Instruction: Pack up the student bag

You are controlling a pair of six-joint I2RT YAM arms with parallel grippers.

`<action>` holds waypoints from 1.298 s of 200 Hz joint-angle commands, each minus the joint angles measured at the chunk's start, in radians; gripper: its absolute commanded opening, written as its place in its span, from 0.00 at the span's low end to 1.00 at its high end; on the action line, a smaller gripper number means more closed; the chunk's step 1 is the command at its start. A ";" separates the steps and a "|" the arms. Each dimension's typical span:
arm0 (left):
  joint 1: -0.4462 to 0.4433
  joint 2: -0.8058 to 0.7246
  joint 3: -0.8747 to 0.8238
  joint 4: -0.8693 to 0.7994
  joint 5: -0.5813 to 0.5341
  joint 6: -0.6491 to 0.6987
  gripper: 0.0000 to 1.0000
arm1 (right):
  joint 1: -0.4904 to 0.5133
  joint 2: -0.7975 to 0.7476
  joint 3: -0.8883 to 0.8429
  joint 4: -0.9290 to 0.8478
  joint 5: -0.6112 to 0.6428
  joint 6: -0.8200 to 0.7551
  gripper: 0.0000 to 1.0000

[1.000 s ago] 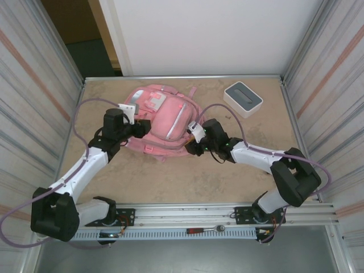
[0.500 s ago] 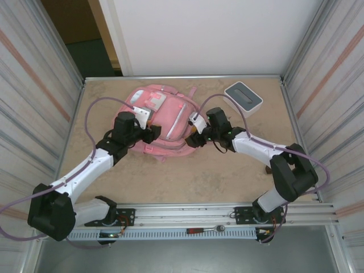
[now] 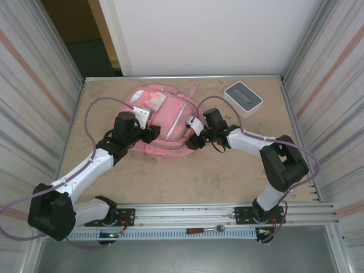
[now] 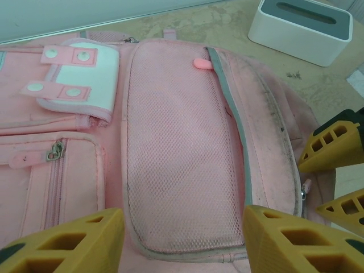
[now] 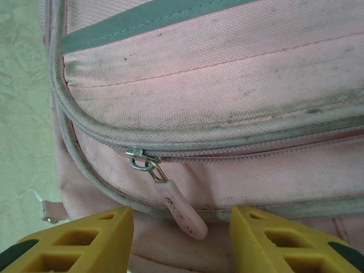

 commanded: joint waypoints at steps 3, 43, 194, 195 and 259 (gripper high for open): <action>0.002 0.008 0.015 -0.016 -0.019 0.021 0.57 | 0.009 0.031 0.032 0.001 -0.016 -0.026 0.42; 0.001 0.013 0.021 -0.024 -0.023 0.021 0.57 | 0.020 0.043 0.042 0.014 -0.011 -0.026 0.34; 0.002 0.006 0.020 -0.032 -0.023 0.024 0.58 | 0.045 0.001 -0.004 0.031 0.033 -0.002 0.13; 0.002 0.006 0.019 -0.032 -0.023 0.024 0.58 | 0.045 0.001 -0.004 0.031 0.033 -0.002 0.13; 0.001 -0.002 0.010 -0.021 -0.001 0.030 0.58 | 0.040 -0.014 -0.045 0.074 0.037 0.030 0.12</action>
